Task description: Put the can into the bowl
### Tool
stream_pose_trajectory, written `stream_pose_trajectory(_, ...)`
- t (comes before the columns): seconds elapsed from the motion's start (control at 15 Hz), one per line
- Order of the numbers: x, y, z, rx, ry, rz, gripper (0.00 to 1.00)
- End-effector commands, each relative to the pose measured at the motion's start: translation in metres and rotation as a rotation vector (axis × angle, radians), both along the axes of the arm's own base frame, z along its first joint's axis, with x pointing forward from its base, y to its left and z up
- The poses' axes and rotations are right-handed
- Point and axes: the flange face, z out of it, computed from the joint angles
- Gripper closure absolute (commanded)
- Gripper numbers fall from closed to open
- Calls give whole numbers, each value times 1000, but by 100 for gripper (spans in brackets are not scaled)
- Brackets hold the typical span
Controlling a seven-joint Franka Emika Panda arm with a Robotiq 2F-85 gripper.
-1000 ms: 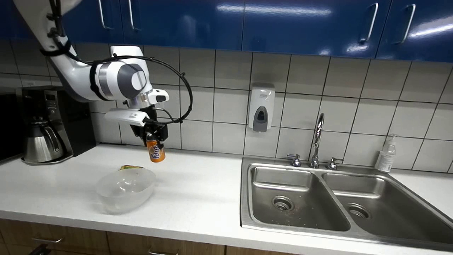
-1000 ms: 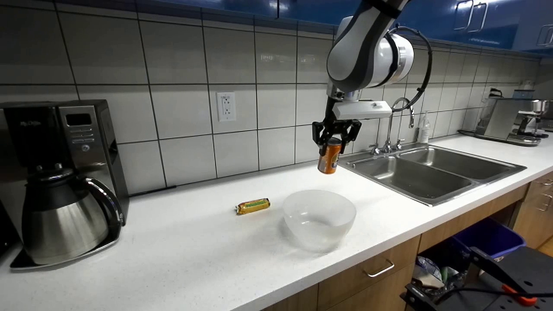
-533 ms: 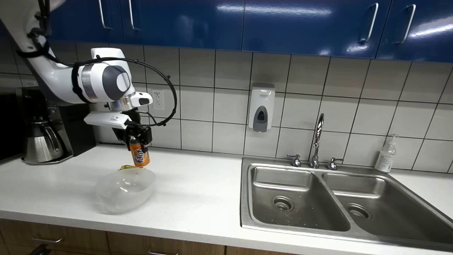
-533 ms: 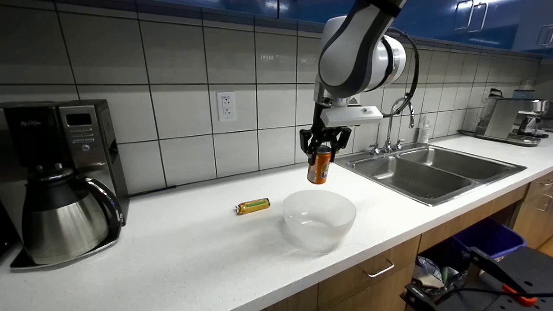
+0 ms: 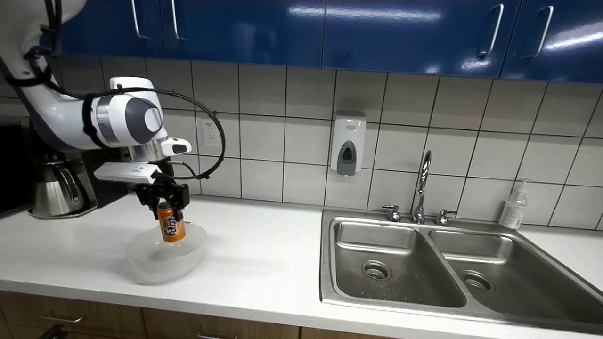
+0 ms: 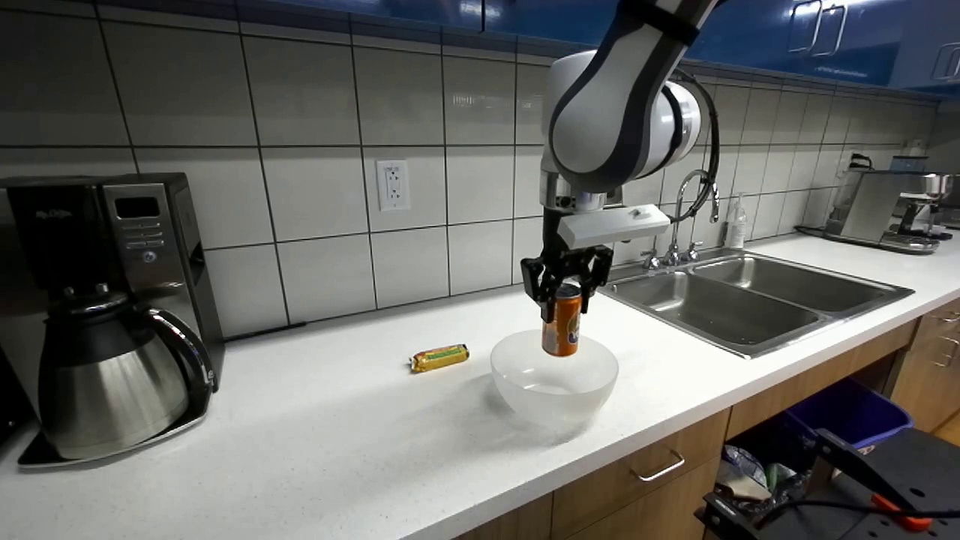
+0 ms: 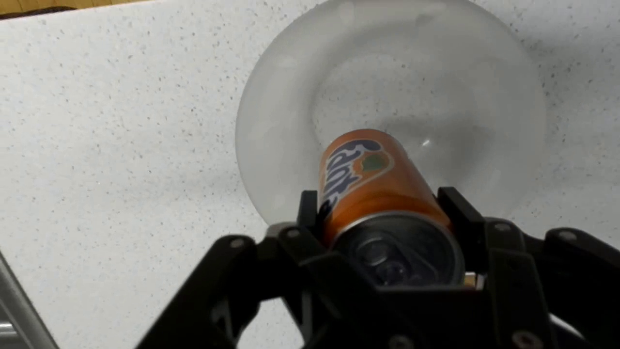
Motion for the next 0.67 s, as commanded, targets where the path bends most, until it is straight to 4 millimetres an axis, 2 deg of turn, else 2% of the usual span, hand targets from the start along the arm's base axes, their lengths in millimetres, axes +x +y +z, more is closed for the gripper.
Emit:
stream_pose_trajectory(0.0,4,4,-19,-29,56,-8,62)
stream_pose_trajectory(0.27,10,9,-45,11,82,10,62)
stream_pose_trajectory(0.6,22,18,-64,35,98,12,62)
